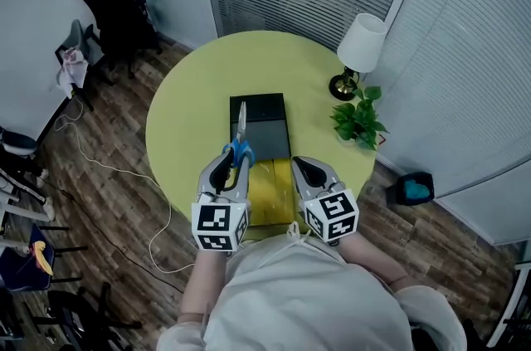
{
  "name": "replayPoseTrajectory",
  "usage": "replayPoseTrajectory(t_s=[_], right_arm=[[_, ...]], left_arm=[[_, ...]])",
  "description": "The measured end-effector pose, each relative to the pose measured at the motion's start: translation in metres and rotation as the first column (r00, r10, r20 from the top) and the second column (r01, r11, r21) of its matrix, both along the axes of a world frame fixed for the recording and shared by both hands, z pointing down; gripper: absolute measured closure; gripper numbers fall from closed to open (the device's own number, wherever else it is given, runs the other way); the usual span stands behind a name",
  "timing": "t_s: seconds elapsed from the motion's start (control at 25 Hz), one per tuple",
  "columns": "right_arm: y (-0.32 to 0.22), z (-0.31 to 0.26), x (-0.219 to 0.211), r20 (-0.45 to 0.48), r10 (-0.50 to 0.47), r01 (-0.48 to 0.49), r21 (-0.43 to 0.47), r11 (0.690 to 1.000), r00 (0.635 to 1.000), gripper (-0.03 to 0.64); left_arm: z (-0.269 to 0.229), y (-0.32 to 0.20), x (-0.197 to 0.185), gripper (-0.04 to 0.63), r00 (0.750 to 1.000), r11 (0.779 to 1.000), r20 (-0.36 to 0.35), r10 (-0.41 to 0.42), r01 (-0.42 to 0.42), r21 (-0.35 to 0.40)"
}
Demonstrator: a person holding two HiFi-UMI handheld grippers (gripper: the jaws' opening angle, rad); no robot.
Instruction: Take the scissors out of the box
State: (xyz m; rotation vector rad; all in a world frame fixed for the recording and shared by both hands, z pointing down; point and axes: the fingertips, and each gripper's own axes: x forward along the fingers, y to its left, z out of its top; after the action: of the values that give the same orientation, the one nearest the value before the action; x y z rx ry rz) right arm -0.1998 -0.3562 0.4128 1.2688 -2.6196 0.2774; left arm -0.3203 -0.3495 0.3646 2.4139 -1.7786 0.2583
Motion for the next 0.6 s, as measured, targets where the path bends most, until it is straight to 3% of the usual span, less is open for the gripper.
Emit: replayPoseTrajectory(t_s=[0.6], right_arm=[[0.006, 0.013, -0.003, -0.004, -0.002, 0.002, -0.031, 1.0, 1.0, 0.617]], left_arm=[[0.016, 0.0, -0.003, 0.502, 1.0, 0.999, 0.013, -0.027, 0.027, -0.034]])
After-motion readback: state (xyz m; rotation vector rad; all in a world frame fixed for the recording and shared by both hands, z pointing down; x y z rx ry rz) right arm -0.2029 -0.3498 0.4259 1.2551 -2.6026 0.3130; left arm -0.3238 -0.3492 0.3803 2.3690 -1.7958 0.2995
